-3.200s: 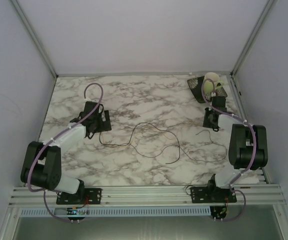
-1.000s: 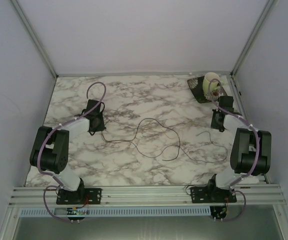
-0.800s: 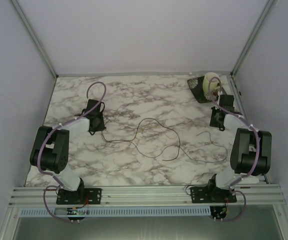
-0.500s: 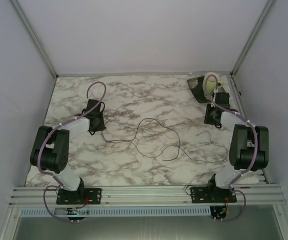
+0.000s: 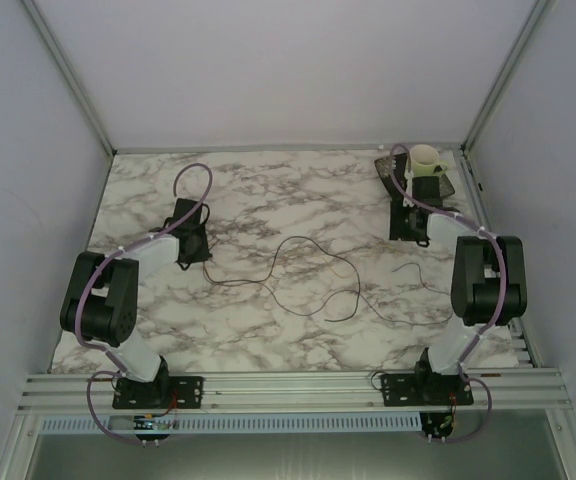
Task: Zip-tie the wires
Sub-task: Untie the cable at the center of the board.
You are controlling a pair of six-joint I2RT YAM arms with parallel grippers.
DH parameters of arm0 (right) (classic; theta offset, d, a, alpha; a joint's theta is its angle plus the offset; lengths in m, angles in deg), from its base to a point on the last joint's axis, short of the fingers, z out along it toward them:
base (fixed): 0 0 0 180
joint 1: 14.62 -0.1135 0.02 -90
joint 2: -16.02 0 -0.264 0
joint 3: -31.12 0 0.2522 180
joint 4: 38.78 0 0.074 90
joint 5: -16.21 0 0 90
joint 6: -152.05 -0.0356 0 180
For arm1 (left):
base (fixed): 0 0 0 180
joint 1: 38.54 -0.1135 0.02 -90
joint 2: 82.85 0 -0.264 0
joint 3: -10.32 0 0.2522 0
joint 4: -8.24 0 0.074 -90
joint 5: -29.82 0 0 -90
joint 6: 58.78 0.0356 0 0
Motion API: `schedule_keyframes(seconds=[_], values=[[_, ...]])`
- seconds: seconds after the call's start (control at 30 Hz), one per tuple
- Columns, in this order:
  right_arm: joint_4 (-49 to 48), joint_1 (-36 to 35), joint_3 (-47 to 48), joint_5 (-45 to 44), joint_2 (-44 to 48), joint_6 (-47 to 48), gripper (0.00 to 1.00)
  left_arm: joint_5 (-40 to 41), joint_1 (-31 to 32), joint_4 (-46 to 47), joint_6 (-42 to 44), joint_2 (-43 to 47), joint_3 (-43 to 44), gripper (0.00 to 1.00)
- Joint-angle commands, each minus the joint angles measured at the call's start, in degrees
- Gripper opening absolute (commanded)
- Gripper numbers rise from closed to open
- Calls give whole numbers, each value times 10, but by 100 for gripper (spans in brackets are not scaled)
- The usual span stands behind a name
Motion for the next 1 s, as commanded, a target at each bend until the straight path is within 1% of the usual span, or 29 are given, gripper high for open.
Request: schedule_keyframes(seconds=[0.0,0.3,0.57,0.7,0.9,0.97], values=[[27,-13,27,4,-11,39,54,-2,-4,-83,10,-53,-37,0],[52,-14,21,19,-11,67,51,-3,-4,-82,10,-51,-39,0],[64,-15,9,23,-13,83,41,-2,-4,-82,11,-52,-39,0],[68,-15,3,15,-12,90,40,-2,-4,-82,11,-51,-39,0],[74,-29,7,-12,-28,96,23,0,-4,-84,10,-53,-39,0],[76,-32,9,-22,-33,96,13,2,-4,-85,10,-52,-38,0]])
